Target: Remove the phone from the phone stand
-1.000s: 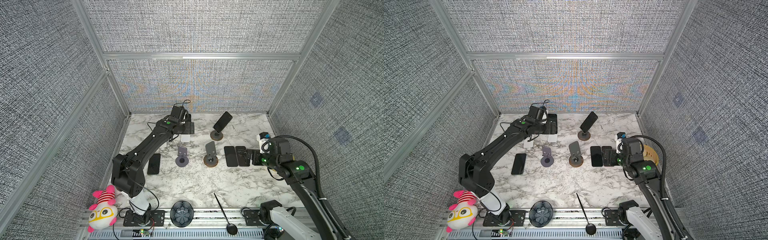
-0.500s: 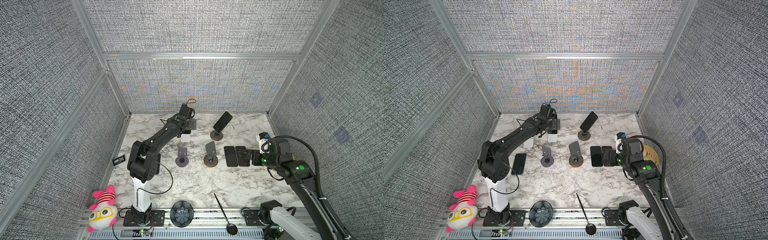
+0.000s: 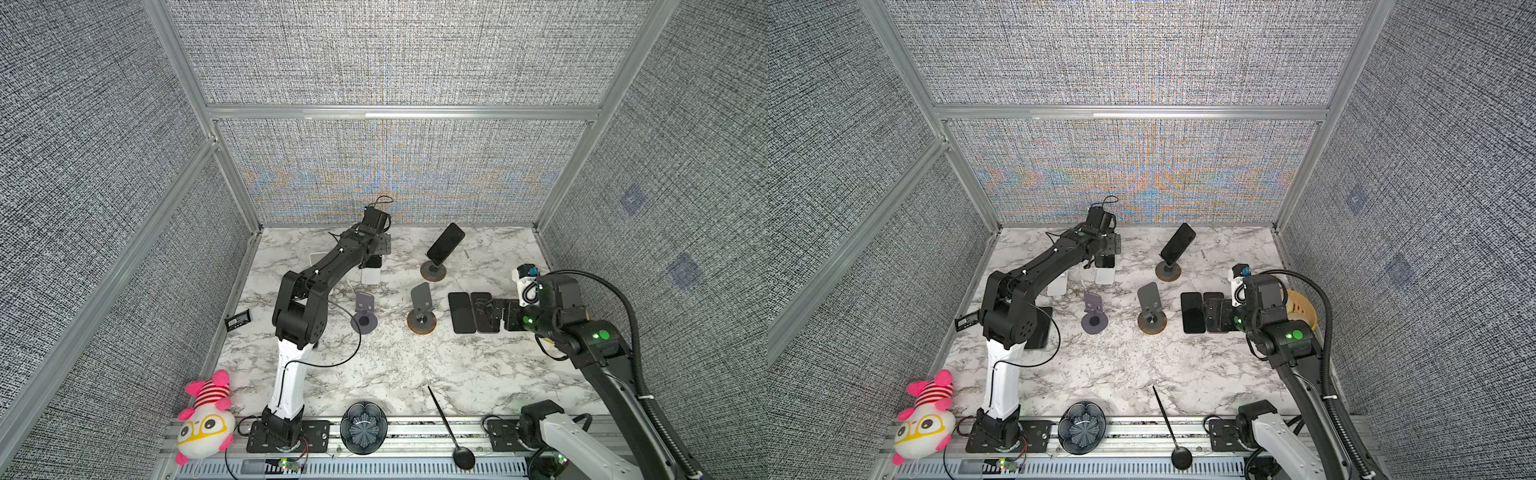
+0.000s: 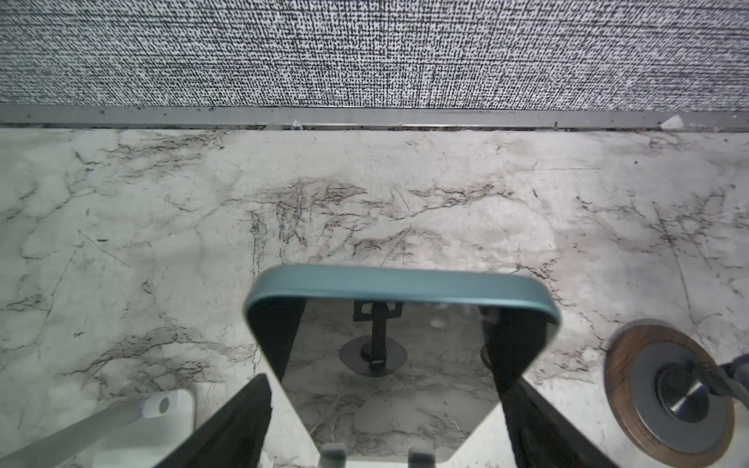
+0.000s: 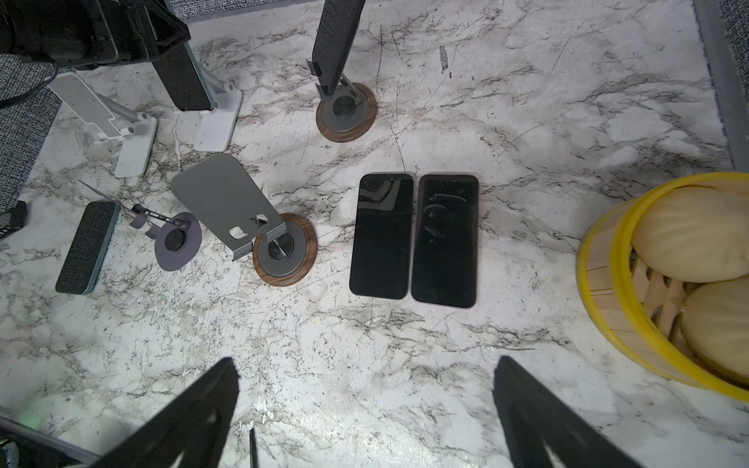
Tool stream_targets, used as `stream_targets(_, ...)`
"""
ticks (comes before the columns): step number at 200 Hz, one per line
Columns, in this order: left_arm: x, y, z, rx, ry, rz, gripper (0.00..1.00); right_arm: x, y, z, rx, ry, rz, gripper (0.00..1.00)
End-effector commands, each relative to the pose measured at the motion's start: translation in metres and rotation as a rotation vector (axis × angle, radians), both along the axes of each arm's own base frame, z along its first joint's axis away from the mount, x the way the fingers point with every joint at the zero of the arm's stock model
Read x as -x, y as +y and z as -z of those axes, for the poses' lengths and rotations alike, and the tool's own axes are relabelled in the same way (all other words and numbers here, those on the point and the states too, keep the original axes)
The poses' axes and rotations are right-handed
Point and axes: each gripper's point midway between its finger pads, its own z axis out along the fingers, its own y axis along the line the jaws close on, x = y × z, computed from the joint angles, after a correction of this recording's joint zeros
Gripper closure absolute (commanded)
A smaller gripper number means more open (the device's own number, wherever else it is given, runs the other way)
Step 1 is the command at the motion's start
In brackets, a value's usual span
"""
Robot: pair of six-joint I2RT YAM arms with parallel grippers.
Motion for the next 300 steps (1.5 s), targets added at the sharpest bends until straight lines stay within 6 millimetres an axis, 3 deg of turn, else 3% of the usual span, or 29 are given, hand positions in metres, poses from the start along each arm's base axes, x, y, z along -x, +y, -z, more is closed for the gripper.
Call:
stream_targets(1,0.0,0.003,0.004,-0.019,0.012,-0.011,0.1,-0.002,-0.001,-0.001,0.016,-0.008,-0.004,0.02)
stream_targets(114,-0.003,0.005,0.016,-0.034,0.035,-0.015,0.25,-0.002,-0.001,-0.002,0.018,-0.011,-0.006,0.02)
stream_targets(160,-0.003,0.007,0.012,-0.037,0.031,-0.018,0.3,-0.001,-0.002,-0.002,0.019,-0.014,-0.002,0.02)
stream_targets(244,0.008,0.011,-0.016,-0.024,0.01,-0.006,0.33,-0.002,-0.002,0.0,0.016,-0.012,0.0,0.02)
stream_targets(300,0.018,0.013,-0.052,0.007,-0.039,0.009,0.36,-0.001,-0.002,-0.001,0.015,-0.014,-0.002,0.02)
